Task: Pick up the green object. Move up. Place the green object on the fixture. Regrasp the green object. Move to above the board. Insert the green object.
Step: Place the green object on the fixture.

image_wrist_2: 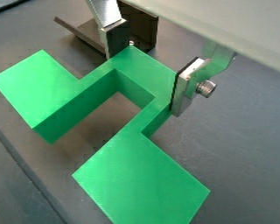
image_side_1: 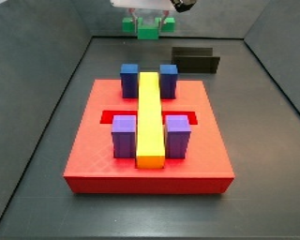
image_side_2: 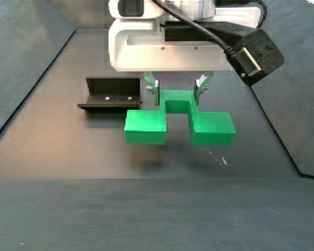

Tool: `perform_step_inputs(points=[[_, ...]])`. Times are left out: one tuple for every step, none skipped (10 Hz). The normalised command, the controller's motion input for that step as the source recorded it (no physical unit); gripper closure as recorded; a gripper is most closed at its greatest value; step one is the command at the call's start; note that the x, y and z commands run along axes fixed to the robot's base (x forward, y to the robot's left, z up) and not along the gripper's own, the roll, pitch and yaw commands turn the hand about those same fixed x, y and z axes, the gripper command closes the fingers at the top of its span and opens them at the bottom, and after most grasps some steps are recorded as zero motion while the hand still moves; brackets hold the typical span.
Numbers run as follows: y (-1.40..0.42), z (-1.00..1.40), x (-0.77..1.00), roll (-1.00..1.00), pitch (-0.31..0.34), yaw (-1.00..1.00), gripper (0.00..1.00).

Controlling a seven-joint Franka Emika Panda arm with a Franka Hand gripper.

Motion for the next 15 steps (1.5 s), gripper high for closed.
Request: perform_step_inputs(points=[[0.0, -0.07, -0.03, -0.1, 0.0, 0.0, 1.0], [-0.05, 0.31, 0.15, -0.17, 0.0, -0.03, 1.0], [-0.05, 0.4, 0.51, -0.49, 0.006, -0.11, 1.0], [-0.03, 0.49, 0.5, -0.67, 0.0, -0.06, 1.0], [-0.15, 0.41, 0.36, -0.67, 0.0, -0.02, 1.0], [-0.24, 0.29, 0.25, -0.76, -0.066, -0.03, 1.0], [-0.22, 0.19, 0.15, -0.81, -0.16, -0.07, 1.0], [-0.27, 0.11, 0.22, -0.76, -0.149, -0.02, 1.0], [-0.44, 0.02, 0.4, -0.55, -0.054, 0.0, 1.0], [-0.44, 0.0, 0.36, -0.55, -0.063, -0.02, 1.0], [-0.35, 0.0, 0.45, -0.62, -0.006, 0.0, 1.0], [-0.32, 0.01, 0.48, -0.64, 0.0, 0.0, 1.0], [-0.19, 0.11, 0.51, -0.7, 0.0, -0.01, 1.0], [0.0, 0.27, 0.47, -0.73, 0.0, -0.03, 1.0], [0.0, 0.24, 0.43, -0.77, 0.0, -0.11, 1.0]])
